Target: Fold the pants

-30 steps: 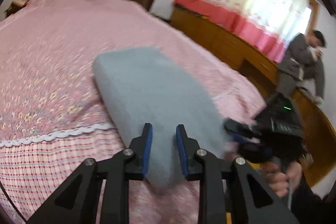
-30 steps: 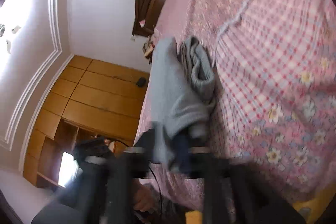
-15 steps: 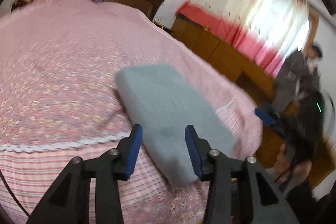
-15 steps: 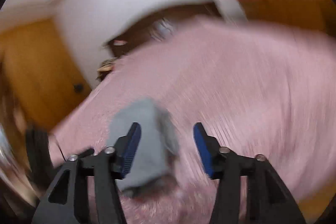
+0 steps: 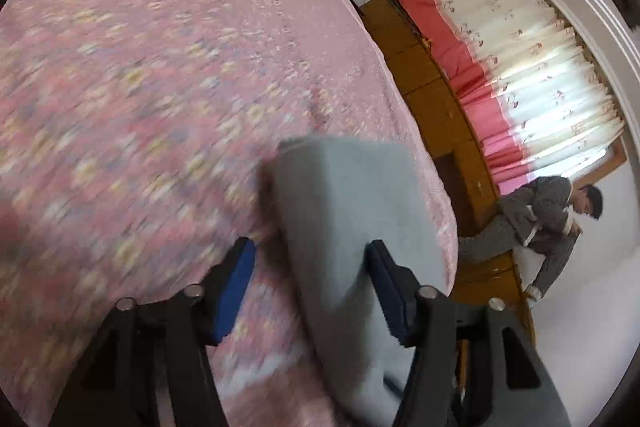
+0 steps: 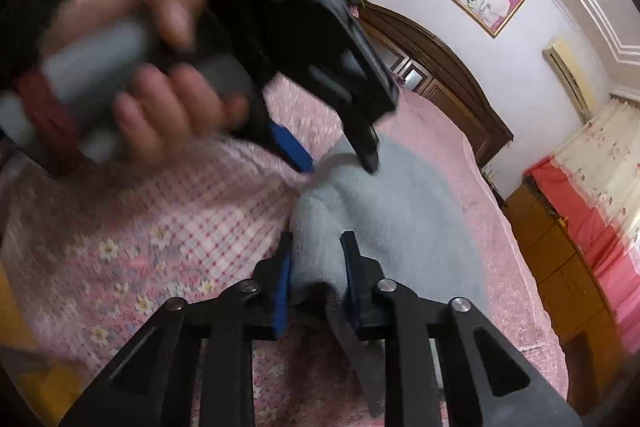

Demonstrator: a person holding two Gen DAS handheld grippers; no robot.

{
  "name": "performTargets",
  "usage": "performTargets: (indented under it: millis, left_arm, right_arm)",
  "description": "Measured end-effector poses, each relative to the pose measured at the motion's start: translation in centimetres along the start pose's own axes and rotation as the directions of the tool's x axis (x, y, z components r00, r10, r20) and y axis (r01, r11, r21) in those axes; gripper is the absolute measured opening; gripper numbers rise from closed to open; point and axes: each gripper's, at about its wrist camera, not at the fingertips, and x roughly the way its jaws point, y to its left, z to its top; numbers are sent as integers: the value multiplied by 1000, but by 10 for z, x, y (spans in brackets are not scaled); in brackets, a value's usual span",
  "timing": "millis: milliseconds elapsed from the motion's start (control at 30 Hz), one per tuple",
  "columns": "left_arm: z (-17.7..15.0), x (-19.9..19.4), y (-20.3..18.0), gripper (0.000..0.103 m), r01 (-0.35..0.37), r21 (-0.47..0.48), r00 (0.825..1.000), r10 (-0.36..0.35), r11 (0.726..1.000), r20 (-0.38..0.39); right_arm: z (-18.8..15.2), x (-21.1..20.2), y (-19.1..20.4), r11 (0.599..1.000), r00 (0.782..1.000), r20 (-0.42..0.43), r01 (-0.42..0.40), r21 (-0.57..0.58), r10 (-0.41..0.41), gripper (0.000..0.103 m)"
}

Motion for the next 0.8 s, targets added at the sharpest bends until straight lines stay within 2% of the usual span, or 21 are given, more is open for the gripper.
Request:
performTargets:
  millis: [67,100,167,267,333,367,433,467,533,567,600,633,667,700,733,767,800]
  left_arm:
    - [10,-3,-4,20,30,-71,1000,-30,997,4]
    - [11,-10,-6,19,31,-81,999,-29,996,15]
    - [18,-38,-18,19,-17,-108,996,27,994,85]
    - [23,-78,-55,19,-118,-104,976,135,988,172]
    - [32,-83,-100,20,-178,-39,962,182,983,202]
    - [35,-77,-122,22,-207,5,957,201,978,208]
    - [44,-51,-164,23,-272,121,951,247,955,188]
    - [52,-21,-187,25,-276,177,956,252,945,149]
    - [61,20,-204,29,-217,204,976,209,954,62]
    - [65,55,-212,33,-155,211,987,161,965,-11]
    - [65,74,-216,39,-133,215,988,146,967,-49]
    - [62,106,-217,40,-142,228,981,168,963,-99]
    - [57,121,-215,40,-157,233,976,187,960,-113]
    - [47,140,-209,40,-157,232,972,191,960,-134]
    - [37,154,-204,40,-131,225,972,170,965,-164]
    - [24,162,-199,40,-104,219,970,147,970,-192]
    - [17,162,-195,39,-86,219,971,131,972,-199]
  right_arm:
    - [16,-1,-10,999,999,18,-35,40,35,20]
    - [24,-5,-23,993,996,46,-77,88,73,20]
    - [41,-9,-51,963,983,114,-165,211,144,20]
    - [55,-22,-102,846,939,266,-316,430,216,20]
    - [42,-24,-143,729,909,362,-390,562,207,20]
    - [30,-21,-164,662,904,385,-406,630,187,20]
    - [-1,-12,-202,547,907,393,-407,732,150,20]
    - [-20,-12,-215,504,914,385,-394,769,126,20]
    - [-69,-4,-249,394,939,338,-336,855,66,20]
    - [-103,3,-266,308,955,292,-291,906,42,20]
    - [-129,11,-278,244,967,250,-253,936,42,20]
    - [-158,19,-289,177,979,199,-204,963,45,20]
    - [-187,26,-300,104,985,158,-164,981,64,20]
    - [-209,33,-304,34,986,138,-142,989,99,20]
    - [-233,40,-308,-53,981,133,-127,991,138,21]
    - [-252,43,-311,-123,977,148,-130,984,153,22]
    - [-258,41,-314,-123,979,144,-127,984,141,22]
